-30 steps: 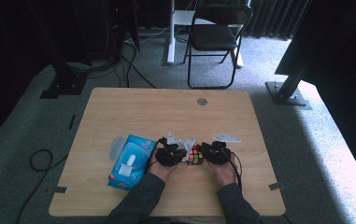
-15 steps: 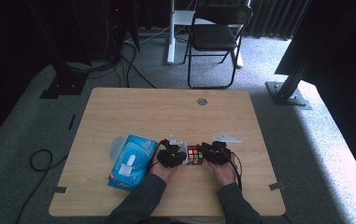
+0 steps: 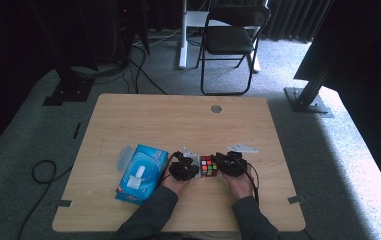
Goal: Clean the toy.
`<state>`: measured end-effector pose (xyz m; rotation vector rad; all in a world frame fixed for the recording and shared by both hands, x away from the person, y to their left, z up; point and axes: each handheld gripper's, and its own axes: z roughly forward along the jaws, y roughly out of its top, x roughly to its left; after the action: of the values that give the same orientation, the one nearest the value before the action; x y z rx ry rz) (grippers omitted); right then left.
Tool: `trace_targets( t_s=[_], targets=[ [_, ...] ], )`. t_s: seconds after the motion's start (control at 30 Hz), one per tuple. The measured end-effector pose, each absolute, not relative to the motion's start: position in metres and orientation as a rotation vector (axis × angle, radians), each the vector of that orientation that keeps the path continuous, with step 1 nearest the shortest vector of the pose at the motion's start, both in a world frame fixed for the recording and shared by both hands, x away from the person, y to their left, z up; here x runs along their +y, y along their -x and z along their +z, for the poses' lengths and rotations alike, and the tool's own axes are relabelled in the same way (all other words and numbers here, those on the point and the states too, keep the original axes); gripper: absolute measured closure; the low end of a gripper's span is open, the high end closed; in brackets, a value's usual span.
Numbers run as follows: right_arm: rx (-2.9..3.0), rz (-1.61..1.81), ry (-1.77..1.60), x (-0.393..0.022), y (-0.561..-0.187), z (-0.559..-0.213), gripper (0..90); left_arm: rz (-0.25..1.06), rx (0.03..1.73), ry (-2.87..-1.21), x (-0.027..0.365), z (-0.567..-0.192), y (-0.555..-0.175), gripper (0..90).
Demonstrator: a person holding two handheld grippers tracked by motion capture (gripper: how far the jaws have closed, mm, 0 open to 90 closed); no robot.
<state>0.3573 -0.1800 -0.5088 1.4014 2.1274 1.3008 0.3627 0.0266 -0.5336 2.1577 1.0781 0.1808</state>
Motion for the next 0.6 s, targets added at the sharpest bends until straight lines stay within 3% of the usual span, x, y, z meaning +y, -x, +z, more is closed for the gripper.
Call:
trace_targets(
  t_s=[0.6],
  targets=[
    [2.125, 1.306, -1.400, -0.180, -0.357, -0.509, 68.7, 0.181, 0.980, -2.077, 0.041, -0.494, -0.343, 81.7]
  ],
)
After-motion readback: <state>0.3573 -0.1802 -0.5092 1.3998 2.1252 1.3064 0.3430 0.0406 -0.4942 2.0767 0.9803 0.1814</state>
